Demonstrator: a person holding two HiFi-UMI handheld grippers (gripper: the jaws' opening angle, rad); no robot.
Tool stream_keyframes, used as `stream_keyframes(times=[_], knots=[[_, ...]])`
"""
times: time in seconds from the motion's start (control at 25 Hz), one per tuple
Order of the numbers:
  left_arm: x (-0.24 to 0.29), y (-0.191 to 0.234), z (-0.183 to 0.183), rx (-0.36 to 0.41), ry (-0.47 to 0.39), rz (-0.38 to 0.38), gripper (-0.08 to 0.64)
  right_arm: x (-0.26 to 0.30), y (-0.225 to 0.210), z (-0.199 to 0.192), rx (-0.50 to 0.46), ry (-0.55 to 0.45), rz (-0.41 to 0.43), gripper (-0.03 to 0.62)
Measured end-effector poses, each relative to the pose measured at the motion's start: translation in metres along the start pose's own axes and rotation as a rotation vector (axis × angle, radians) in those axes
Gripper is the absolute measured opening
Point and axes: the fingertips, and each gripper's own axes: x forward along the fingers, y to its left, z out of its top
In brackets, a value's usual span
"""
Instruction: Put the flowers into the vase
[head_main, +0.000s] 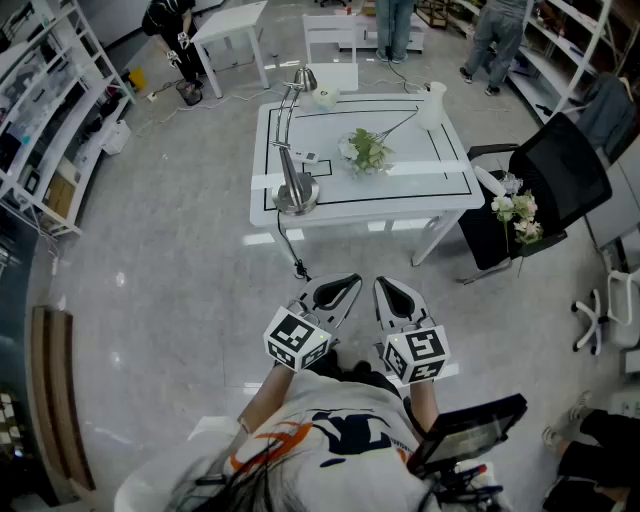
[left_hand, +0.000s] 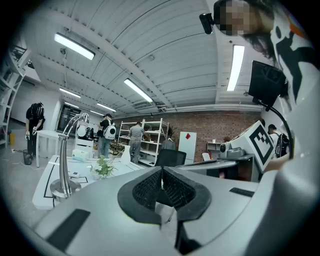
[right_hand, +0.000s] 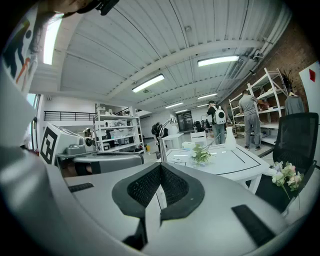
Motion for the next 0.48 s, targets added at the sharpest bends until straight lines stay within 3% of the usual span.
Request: stream_keyframes(times=[0.48], knots=[[0.0010,-0.0043,-0.0075,-0.005,0.027,0.009,0.015,-0.0058,-0.0075,-0.0068,0.023,0.008,-0.005,0.012]])
